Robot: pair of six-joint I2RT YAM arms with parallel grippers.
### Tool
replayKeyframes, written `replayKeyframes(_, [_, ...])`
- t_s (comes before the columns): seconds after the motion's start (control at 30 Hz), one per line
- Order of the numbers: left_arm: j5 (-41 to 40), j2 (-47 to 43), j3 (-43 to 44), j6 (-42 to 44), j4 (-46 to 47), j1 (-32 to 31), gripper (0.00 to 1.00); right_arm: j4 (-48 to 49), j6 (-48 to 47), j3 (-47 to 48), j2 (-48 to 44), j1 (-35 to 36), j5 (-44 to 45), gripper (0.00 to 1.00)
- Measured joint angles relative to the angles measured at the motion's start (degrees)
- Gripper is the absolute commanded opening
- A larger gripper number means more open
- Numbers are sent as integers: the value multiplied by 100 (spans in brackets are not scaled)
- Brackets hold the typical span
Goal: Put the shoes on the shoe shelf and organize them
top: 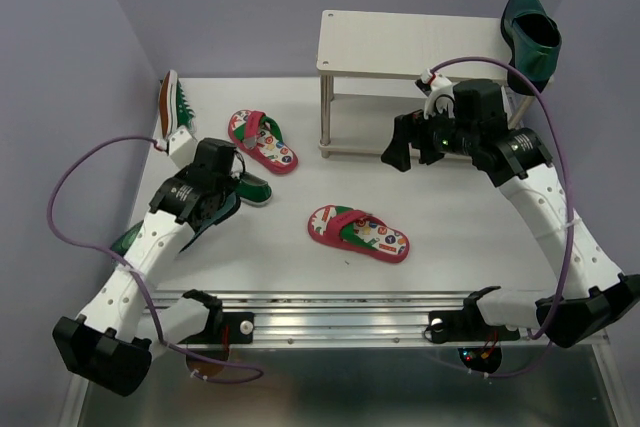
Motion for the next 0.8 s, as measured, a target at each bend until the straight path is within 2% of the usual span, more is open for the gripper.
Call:
replayKeyframes(0.1, [-197,28,533,365,-140,-507,0,52,17,-22,7,0,63,100])
replayKeyframes(0.27, [-339,444,1204,1032,-188,-1849,0,146,52,-22,9,2,186,100])
replayKeyframes(0.53, [-234,1285,1519,2041,131,-3617,0,153,83,-107,7,2,402,100])
replayKeyframes(0.63, [103,1445,1471,2511,448,-4186,0,155,87,-116,4,0,479,100])
replayKeyframes(0.8, [968,1447,1220,3145,938,-4494,0,157,103,-138,-11,0,540,100])
